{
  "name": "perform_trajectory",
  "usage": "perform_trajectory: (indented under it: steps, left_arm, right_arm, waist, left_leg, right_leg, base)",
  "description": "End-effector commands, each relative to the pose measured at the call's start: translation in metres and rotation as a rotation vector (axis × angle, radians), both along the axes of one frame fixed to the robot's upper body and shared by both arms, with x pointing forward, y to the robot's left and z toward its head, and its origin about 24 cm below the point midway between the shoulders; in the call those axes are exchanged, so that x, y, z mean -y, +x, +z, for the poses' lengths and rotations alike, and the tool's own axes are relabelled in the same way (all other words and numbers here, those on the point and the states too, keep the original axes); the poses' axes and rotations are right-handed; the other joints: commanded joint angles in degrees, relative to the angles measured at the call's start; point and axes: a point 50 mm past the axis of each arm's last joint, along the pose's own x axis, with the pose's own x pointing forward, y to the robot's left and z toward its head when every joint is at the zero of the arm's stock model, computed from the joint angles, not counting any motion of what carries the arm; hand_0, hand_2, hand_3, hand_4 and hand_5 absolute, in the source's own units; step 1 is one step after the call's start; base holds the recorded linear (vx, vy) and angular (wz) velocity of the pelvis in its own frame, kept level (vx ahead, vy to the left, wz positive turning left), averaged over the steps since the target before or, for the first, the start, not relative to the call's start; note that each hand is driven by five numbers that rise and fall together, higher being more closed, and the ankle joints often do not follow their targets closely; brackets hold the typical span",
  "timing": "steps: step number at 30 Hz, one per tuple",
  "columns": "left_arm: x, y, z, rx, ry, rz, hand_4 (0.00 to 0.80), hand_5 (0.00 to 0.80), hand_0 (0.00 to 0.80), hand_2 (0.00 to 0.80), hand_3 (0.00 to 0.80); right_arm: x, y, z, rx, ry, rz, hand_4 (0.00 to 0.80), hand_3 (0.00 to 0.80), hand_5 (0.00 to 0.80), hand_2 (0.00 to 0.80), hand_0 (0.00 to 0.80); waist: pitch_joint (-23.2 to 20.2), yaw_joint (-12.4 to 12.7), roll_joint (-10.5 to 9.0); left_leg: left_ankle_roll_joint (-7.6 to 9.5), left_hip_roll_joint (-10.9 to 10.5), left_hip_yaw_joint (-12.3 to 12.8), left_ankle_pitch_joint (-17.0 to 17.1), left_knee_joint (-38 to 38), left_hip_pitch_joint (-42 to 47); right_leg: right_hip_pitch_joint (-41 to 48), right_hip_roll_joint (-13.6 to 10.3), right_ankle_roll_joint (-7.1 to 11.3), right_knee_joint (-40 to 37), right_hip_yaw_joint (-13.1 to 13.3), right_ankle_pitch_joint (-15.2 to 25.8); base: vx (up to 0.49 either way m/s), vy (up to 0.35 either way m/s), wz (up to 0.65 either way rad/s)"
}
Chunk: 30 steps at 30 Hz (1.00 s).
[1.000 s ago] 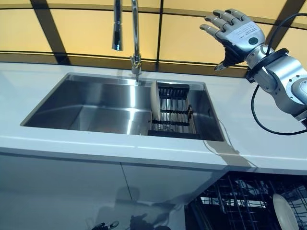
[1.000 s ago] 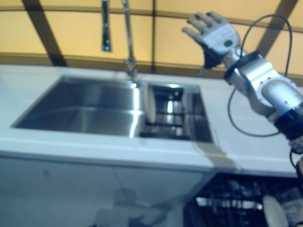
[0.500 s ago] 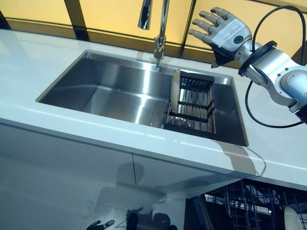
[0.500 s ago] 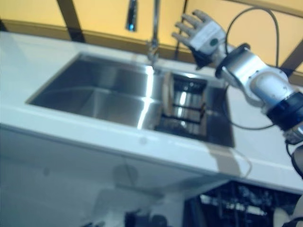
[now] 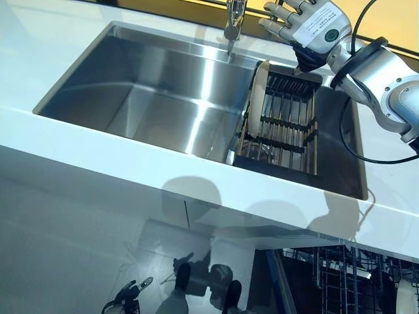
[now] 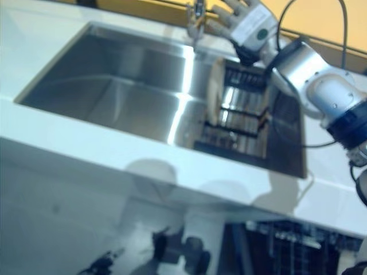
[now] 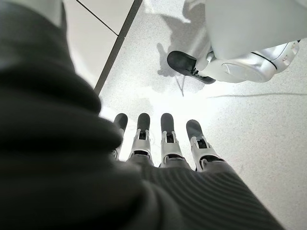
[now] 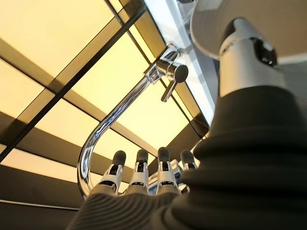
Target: Take plates into dishwasher
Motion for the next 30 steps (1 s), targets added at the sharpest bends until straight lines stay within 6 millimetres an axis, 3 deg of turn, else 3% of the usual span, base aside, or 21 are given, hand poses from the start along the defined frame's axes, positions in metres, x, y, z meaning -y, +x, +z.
perform_trajectory:
  steps: [1, 30]
  left_arm:
    - [-0.010, 0.011, 0.009, 0.056, 0.021, 0.007, 0.000, 0.000, 0.000, 0.000, 0.000]
    - [-0.004, 0.022, 0.014, 0.132, 0.005, 0.022, 0.000, 0.000, 0.000, 0.000, 0.000]
  right_arm:
    - [0.006, -0.017, 0.043, 0.170, -0.026, -0.048, 0.000, 0.000, 0.000, 0.000, 0.000]
    - [-0.019, -0.019, 0.030, 0.135, -0.105, 0.034, 0.000, 0.000, 0.000, 0.000, 0.000]
  waist:
    - [0.0, 0.8, -0.85]
    - [2.3, 0.8, 0.62]
  left_leg:
    - [1.34, -0.5, 0.5, -3.8, -0.2, 0.3]
    - [1.39, -0.9, 1.4, -3.5, -0.2, -1.9]
  right_leg:
    - [0.0, -0.3, 1.88, 0.0, -0.7, -1.5]
    - [-2.5, -0.3, 1.88, 0.0, -0.3, -1.0]
  base:
    - [0.000, 0.000, 0.00]
    - [0.000, 0.000, 0.00]
